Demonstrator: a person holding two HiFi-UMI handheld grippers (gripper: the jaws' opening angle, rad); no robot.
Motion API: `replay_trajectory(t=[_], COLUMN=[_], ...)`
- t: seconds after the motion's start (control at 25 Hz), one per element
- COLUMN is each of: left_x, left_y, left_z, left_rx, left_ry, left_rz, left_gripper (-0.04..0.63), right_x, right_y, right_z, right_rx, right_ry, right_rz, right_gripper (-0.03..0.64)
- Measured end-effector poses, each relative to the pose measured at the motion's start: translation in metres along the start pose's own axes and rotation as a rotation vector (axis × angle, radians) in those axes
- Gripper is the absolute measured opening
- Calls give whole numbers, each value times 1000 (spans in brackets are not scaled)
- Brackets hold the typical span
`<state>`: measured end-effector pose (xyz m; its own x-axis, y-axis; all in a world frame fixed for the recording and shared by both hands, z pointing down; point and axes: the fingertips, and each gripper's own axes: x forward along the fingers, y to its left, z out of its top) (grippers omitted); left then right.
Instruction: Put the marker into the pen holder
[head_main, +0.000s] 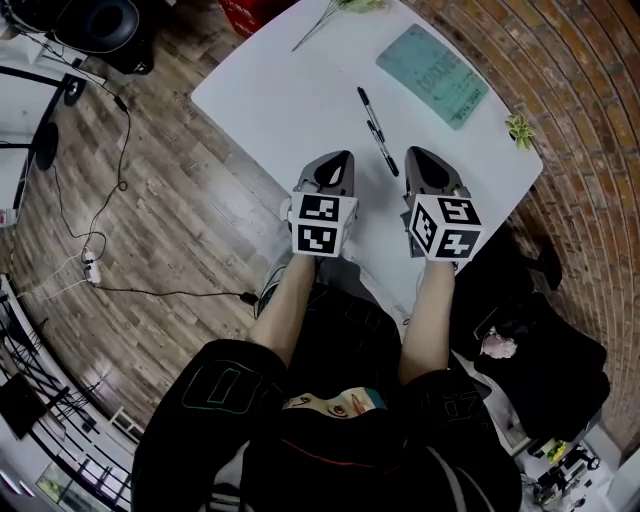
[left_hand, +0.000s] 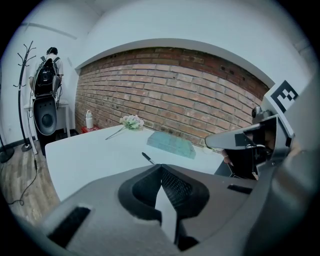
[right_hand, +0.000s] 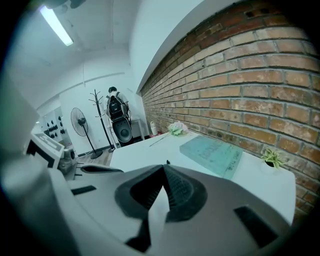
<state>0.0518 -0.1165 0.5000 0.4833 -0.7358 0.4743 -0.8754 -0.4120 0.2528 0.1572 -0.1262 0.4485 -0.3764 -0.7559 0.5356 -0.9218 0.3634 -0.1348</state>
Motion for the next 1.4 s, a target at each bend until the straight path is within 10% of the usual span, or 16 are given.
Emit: replay_trajectory(t=[1.4], left_x=[44], left_y=[82], left_z=[-12], left_rx=[-98], left_ry=[116], left_rz=[-84], left_gripper=[9], right_x=[126], right_y=[20], right_z=[-61], right_rx=[-230], right_ry=[385], right_rz=[-47], right_gripper=[35])
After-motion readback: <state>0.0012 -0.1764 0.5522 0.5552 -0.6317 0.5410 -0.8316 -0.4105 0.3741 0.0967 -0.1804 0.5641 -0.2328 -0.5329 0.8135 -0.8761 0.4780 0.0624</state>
